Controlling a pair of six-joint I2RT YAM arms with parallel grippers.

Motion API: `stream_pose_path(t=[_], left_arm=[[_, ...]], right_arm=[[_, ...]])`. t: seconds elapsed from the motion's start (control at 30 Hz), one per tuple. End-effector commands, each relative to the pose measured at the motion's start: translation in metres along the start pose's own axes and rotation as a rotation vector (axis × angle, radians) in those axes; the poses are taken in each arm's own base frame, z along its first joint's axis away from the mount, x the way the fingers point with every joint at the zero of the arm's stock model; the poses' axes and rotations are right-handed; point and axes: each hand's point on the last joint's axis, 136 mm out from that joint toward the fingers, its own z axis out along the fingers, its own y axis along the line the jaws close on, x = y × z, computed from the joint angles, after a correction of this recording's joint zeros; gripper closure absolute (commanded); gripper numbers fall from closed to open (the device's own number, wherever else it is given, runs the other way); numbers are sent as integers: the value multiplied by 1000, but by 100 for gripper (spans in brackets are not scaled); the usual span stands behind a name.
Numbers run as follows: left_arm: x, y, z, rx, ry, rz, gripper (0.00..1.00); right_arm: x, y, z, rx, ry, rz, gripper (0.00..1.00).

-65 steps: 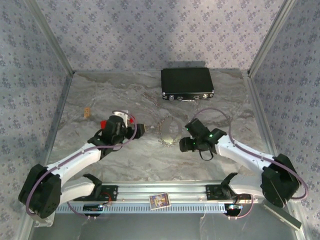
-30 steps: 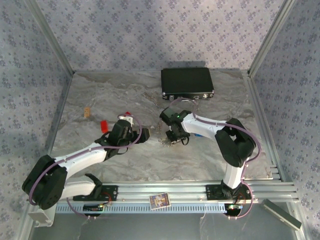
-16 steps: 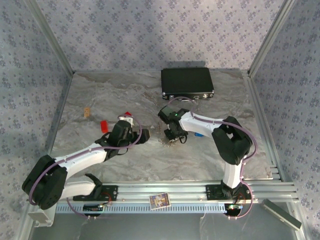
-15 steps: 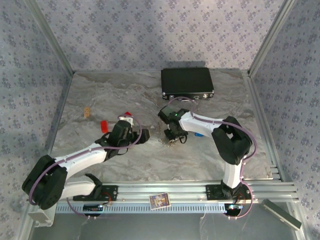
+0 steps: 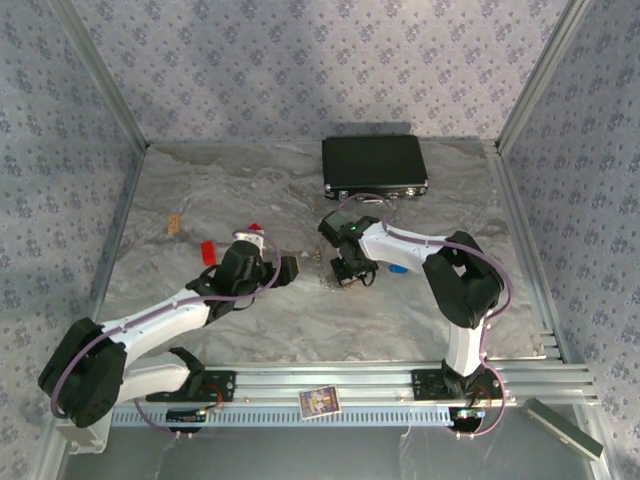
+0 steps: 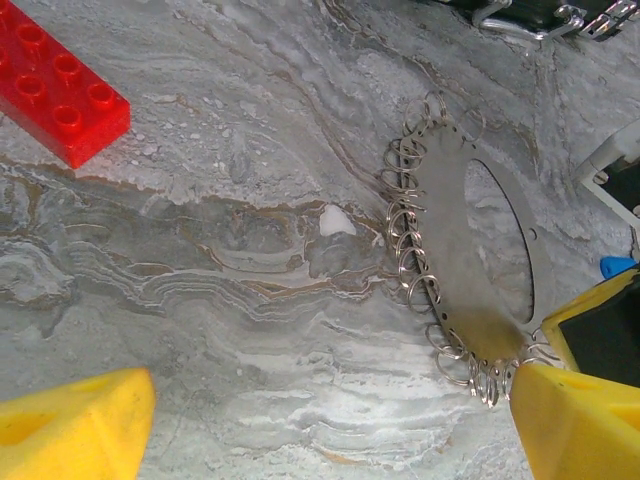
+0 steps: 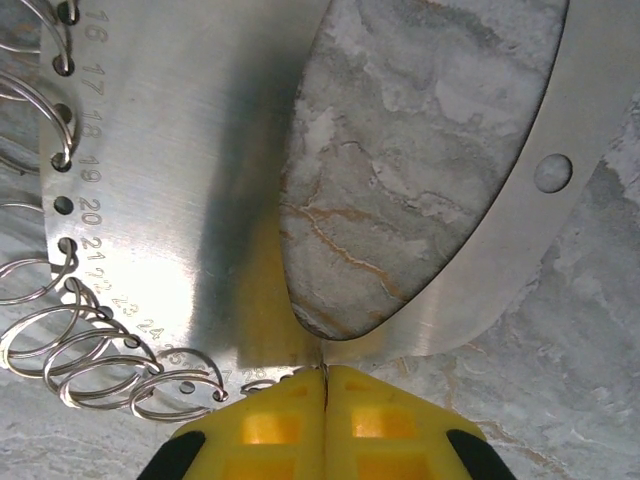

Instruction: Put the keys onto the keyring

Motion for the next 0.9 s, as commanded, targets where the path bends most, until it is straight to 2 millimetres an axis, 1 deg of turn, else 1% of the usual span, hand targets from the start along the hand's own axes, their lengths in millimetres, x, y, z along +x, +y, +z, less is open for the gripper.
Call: stream_pose_path(t=[0.0, 0.07, 0.1, 0.27, 0.4, 0.43, 0.47, 0.6, 0.77, 0.87], left_arm=[[-6, -2, -7, 0, -30, 5, 9], [-8, -1, -9, -1, -44, 5, 9], [-9, 0, -11, -5, -54, 4, 9], [-15, 7, -16, -22, -117, -21, 9], [-21, 11, -20, -35, -164, -40, 9], [-22, 12, -21, -40, -172, -44, 9], [-24, 13, -21, -43, -180, -49, 9], [-26, 15, -21, -51, -201, -68, 9], [-32, 13, -21, -45, -227, -74, 8], [-33, 12, -22, -43, -232, -74, 8]], right_arm=[[12, 1, -15, -19, 11, 4, 98], [19, 2, -19, -29, 4, 12, 98], [27, 3, -18, -36, 8, 18, 98], [42, 22, -28, -116, -59, 61, 98], [52, 35, -27, -137, -93, 85, 98], [56, 35, -26, -134, -90, 92, 98], [53, 40, -26, -149, -114, 100, 98], [55, 48, -22, -217, -148, 135, 98], [56, 48, -17, -234, -149, 173, 98], [59, 47, -10, -266, -143, 211, 97]])
